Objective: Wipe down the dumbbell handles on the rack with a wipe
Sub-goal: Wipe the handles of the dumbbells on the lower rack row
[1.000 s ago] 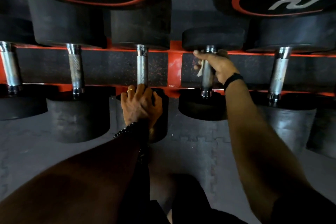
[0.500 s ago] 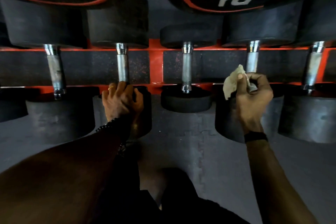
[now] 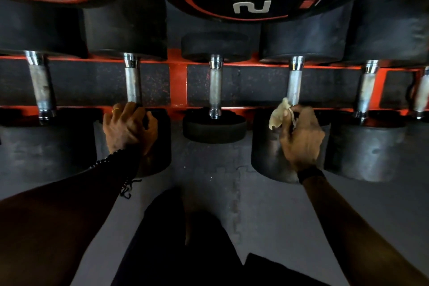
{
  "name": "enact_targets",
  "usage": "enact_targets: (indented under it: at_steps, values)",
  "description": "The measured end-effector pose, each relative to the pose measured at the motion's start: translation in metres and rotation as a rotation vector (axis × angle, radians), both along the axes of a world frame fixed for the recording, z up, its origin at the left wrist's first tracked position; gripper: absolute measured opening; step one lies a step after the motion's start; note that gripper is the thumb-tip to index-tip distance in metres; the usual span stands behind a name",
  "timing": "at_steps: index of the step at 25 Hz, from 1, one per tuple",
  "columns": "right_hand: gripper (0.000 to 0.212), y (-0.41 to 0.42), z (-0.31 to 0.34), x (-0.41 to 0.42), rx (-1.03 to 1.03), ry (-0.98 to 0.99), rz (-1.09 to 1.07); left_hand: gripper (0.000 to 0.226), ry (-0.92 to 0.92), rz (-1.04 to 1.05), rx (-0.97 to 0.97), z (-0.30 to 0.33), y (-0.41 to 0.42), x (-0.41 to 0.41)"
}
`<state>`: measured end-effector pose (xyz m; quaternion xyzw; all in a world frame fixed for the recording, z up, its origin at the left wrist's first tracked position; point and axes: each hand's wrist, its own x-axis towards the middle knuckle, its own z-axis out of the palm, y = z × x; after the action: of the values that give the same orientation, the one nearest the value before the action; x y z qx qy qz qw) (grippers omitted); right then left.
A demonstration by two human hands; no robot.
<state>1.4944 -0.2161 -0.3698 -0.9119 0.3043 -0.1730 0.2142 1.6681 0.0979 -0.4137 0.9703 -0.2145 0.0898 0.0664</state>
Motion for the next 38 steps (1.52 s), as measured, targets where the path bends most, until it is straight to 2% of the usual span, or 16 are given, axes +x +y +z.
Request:
enact_targets:
  at_steps: [4,8,18,21,24,30,35,38]
  values:
    - [0.028,0.001,-0.003,0.001,-0.001,-0.024,-0.007,0.027,0.003,-0.010,0.013,0.000,0.001,-0.001]
    - [0.017,0.001,-0.003,0.001,-0.031,-0.074,0.036,0.028,-0.011,-0.021,0.002,-0.002,0.004,-0.001]
    - [0.012,0.000,-0.002,0.007,-0.166,0.092,0.020,0.030,0.026,-0.043,0.058,-0.001,0.003,-0.002]
    - [0.019,-0.002,-0.005,0.006,-0.194,0.153,0.023,0.030,0.020,-0.055,0.078,-0.002,0.003,-0.001]
    - [0.011,-0.002,-0.006,0.006,-0.224,0.160,0.037,0.030,0.027,-0.083,0.066,0.000,0.004,0.000]
    - [0.010,-0.005,-0.003,0.006,-0.174,0.088,0.096,0.032,0.165,-0.045,0.107,0.007,-0.011,-0.002]
    - [0.018,-0.006,0.001,0.000,-0.064,0.006,0.125,0.037,0.300,0.017,-0.084,0.025,-0.071,-0.034]
    - [0.039,-0.007,0.002,-0.005,0.054,-0.038,0.139,0.046,0.441,0.167,-0.096,0.037,-0.137,-0.057]
